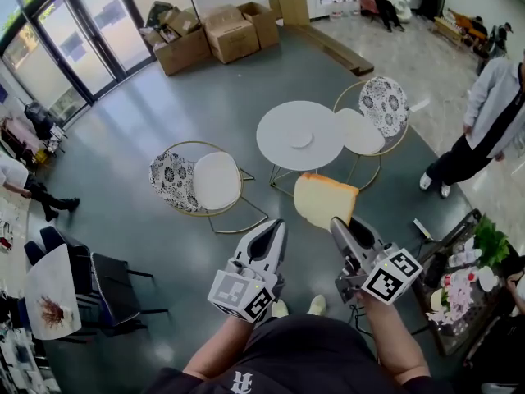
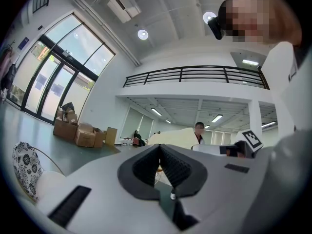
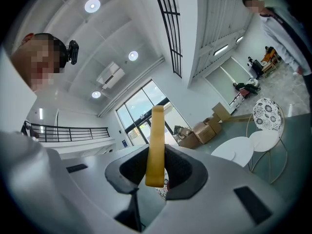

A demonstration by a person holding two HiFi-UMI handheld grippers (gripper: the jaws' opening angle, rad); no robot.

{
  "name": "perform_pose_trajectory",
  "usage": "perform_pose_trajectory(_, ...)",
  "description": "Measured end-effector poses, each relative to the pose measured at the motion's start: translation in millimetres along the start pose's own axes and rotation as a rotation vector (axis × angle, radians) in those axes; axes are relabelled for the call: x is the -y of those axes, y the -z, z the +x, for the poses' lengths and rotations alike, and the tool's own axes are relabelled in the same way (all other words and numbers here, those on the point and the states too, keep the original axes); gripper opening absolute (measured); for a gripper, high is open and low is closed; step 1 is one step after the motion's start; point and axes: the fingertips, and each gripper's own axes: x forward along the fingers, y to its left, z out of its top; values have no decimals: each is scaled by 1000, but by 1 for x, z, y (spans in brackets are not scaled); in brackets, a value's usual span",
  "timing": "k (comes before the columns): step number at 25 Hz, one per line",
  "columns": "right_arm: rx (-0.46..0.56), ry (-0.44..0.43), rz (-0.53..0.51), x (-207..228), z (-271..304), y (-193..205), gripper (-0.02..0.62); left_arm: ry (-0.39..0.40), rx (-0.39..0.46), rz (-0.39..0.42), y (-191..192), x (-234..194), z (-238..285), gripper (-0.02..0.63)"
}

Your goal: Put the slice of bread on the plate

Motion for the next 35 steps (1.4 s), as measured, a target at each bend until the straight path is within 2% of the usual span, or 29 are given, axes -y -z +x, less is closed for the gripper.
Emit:
perform_pose_trajectory(15, 15, -28, 3, 30, -24, -31, 92, -21, 19, 27, -2, 28, 31, 8)
perform_pose_trajectory(24, 36, -13, 41, 62, -49, -42, 92, -88, 24, 49, -2, 25, 39, 8)
perform_pose_trajectory(35, 31, -11, 45, 74, -40, -44, 92, -74, 8, 46, 6, 27, 62, 8)
